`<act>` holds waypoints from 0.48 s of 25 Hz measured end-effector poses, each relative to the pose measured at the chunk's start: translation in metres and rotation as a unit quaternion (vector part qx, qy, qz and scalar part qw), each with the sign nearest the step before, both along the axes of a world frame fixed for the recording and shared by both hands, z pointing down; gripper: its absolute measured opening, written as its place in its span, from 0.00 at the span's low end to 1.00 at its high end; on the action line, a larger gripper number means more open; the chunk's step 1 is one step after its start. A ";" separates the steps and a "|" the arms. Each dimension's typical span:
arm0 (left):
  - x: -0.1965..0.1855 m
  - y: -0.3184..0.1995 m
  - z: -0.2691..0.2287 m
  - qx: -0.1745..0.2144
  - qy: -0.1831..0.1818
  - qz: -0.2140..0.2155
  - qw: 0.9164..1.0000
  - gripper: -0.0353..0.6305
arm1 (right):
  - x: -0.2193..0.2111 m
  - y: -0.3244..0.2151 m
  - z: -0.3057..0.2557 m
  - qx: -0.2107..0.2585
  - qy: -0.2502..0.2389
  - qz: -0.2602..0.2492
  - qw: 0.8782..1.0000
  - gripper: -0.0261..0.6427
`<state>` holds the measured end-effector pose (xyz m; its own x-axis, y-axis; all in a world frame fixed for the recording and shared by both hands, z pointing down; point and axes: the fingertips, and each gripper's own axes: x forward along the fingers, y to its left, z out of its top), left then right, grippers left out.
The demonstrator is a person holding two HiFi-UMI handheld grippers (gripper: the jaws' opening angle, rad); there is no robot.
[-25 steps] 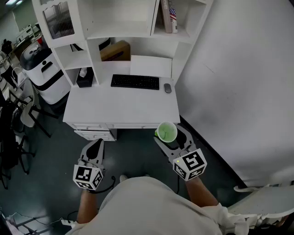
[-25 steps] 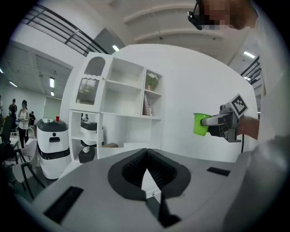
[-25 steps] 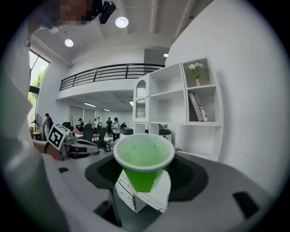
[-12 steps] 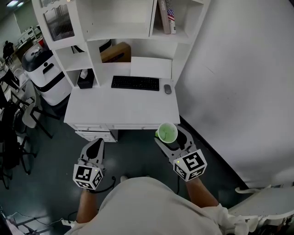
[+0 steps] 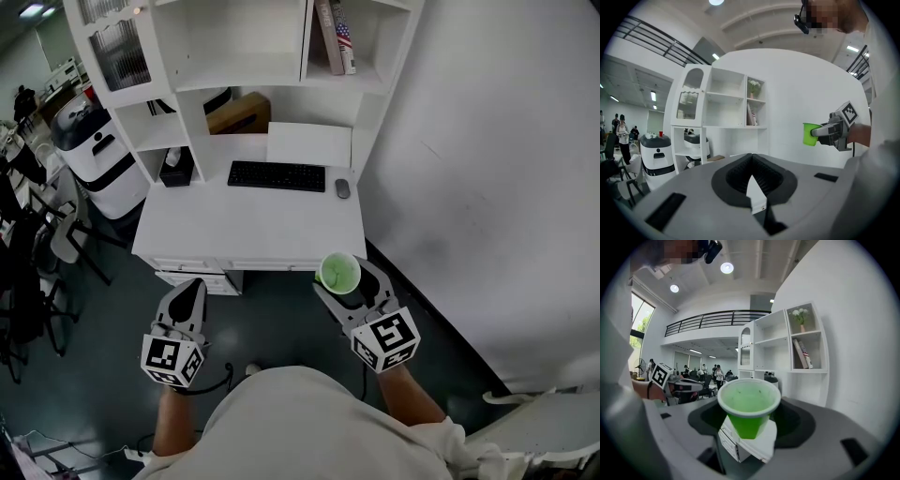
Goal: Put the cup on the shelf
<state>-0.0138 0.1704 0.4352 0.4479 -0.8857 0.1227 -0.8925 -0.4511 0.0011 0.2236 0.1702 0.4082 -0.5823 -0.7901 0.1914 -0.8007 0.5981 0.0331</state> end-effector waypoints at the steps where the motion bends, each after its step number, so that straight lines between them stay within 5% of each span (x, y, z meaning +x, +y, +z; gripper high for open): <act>1: 0.003 0.000 -0.002 0.001 -0.002 -0.002 1.000 0.05 | 0.002 -0.001 0.000 0.000 0.000 -0.003 1.000 0.50; 12: -0.006 -0.010 0.001 0.007 -0.001 -0.037 0.999 0.05 | 0.003 -0.029 0.006 0.001 0.007 -0.026 1.000 0.50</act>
